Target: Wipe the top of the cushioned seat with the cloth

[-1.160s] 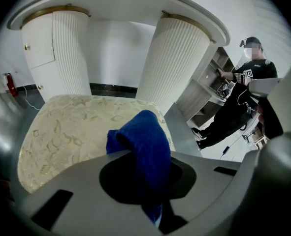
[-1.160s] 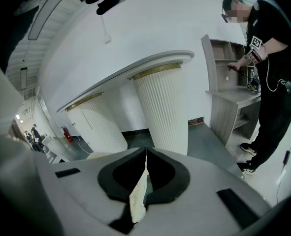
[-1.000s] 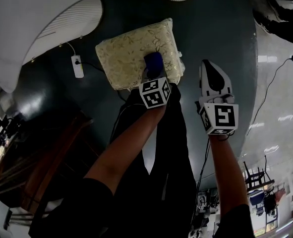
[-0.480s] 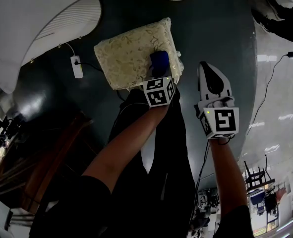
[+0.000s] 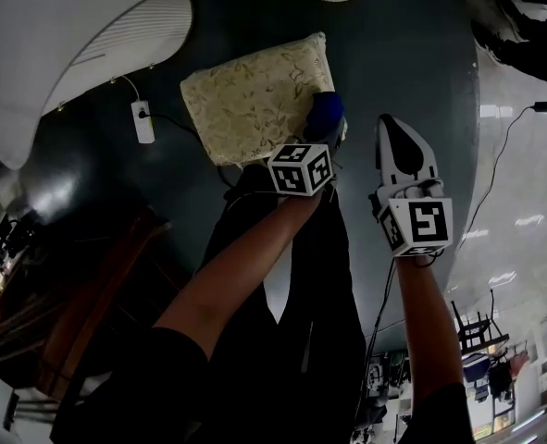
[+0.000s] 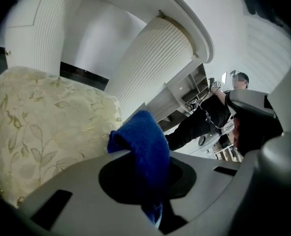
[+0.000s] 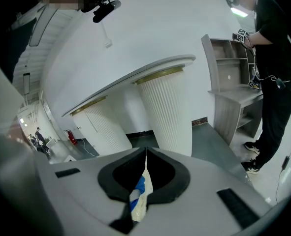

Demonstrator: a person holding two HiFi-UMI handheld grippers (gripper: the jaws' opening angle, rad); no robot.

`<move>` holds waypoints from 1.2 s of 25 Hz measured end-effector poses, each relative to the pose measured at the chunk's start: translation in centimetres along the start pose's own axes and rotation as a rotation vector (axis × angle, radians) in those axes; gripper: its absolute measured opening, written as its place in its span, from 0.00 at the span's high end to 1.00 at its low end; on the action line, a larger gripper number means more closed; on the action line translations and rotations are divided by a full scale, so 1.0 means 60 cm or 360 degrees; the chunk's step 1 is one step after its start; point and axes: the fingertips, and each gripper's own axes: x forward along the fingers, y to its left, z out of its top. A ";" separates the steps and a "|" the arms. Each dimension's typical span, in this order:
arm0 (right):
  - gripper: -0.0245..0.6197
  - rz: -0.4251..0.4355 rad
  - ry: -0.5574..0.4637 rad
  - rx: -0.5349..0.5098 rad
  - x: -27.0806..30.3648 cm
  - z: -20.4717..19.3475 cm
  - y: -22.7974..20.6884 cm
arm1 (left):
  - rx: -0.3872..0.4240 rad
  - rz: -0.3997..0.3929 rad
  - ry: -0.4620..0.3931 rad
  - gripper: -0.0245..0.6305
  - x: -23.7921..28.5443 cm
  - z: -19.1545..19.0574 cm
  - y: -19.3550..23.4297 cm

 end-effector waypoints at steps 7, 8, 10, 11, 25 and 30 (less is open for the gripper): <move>0.90 -0.0022 -0.0033 -0.0024 0.000 0.036 0.049 | 0.0065 -0.0011 -0.0159 0.89 -0.083 0.082 -0.038; 0.90 -0.0035 -0.0017 -0.0018 -0.001 0.042 0.063 | 0.0056 -0.0012 -0.0178 0.89 -0.106 0.097 -0.045; 0.90 -0.0051 0.0017 -0.0026 0.002 0.061 0.097 | 0.0050 -0.0019 -0.0208 0.89 -0.154 0.133 -0.057; 0.90 -0.0047 0.0020 -0.0037 0.004 0.075 0.117 | 0.0063 -0.0025 -0.0219 0.89 -0.180 0.152 -0.062; 0.90 0.0180 -0.0172 -0.0266 -0.066 0.377 0.459 | 0.0349 0.0067 -0.0751 0.89 -0.659 0.410 -0.109; 0.90 0.0263 -0.0194 -0.0331 -0.124 0.478 0.612 | 0.0492 0.0115 -0.0982 0.89 -0.874 0.491 -0.138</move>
